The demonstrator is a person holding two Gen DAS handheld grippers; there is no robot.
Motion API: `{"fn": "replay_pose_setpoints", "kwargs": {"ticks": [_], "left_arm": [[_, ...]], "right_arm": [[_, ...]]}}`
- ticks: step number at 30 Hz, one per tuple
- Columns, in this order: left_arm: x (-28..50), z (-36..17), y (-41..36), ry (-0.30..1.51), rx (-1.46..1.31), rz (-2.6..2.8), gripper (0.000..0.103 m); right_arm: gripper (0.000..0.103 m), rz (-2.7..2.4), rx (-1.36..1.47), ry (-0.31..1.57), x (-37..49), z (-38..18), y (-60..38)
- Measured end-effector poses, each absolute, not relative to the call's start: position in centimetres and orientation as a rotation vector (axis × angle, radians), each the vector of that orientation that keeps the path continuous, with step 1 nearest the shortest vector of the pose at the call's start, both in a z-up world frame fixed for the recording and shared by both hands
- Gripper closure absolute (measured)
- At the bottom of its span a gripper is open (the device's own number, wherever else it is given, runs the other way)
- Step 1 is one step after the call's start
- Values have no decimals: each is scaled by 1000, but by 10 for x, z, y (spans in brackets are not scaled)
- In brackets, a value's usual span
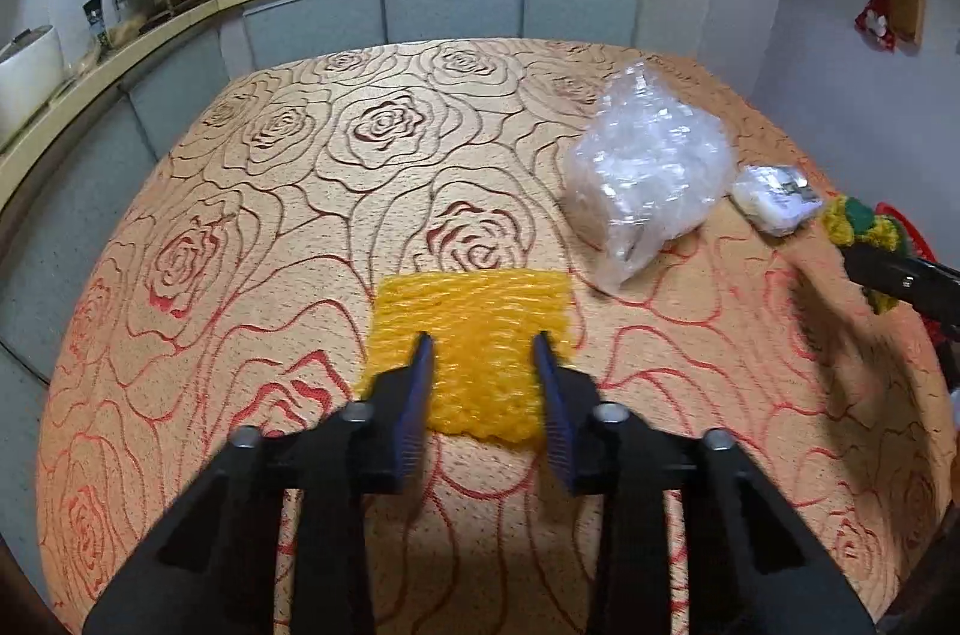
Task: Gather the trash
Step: 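Carry the yellow foam net and green scouring pad over the red basket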
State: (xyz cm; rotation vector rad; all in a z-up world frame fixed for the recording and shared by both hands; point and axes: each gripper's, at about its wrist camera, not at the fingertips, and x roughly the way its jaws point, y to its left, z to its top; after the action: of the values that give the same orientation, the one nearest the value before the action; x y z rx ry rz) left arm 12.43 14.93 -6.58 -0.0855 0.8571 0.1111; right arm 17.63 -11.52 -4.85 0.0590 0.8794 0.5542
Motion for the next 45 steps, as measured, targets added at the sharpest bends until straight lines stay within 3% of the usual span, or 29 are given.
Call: {"fn": "replay_pose_setpoints", "kwargs": {"ticks": [27,45], "left_arm": [[107,30,106,598,-51,57,87],[126,63,22,492,51,-107,87]], "right_arm": [[69,486,110,680,155,16,-175],[69,361,146,589,142,44,-233]]}}
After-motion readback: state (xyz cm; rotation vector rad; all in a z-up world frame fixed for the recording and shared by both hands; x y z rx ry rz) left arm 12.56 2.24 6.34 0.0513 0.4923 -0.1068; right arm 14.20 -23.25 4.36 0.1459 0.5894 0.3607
